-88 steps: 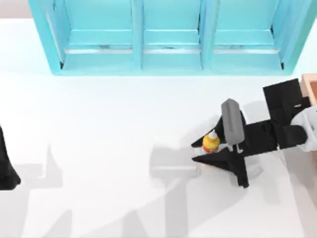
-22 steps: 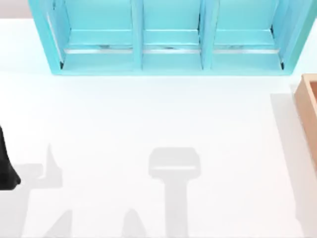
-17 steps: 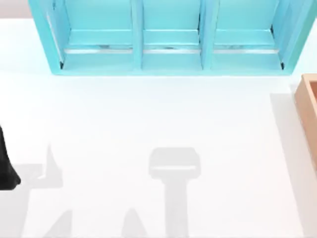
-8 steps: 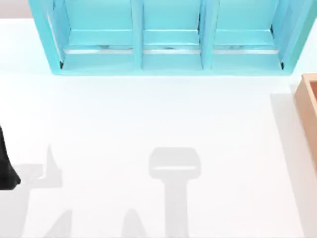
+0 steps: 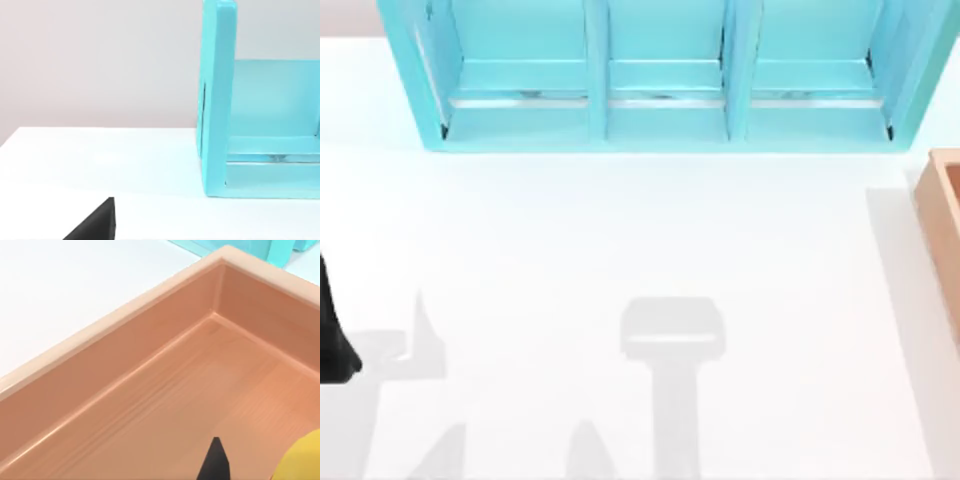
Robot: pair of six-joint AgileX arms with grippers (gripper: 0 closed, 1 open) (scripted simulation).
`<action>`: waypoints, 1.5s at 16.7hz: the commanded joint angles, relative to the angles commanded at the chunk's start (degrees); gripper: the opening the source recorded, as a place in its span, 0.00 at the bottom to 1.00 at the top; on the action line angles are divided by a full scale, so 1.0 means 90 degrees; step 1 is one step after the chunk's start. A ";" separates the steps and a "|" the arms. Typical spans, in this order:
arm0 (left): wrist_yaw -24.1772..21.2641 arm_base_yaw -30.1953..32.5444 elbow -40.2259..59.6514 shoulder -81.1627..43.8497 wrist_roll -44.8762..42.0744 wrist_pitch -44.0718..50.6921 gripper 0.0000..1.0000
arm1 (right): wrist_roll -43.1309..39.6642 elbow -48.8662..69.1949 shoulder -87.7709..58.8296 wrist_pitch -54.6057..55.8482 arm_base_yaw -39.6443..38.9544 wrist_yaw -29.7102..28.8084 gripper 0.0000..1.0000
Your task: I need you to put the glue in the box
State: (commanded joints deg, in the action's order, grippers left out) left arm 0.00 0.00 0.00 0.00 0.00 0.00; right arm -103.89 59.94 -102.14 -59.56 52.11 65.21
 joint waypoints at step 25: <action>0.0000 0.0000 0.0000 0.0000 0.0000 0.0000 1.00 | 0.2319 -0.1007 0.0010 0.3102 -0.0934 0.0014 0.00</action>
State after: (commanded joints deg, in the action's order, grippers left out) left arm 0.00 0.00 0.00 0.00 0.00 0.00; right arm -83.03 50.87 -102.05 -31.64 43.70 65.33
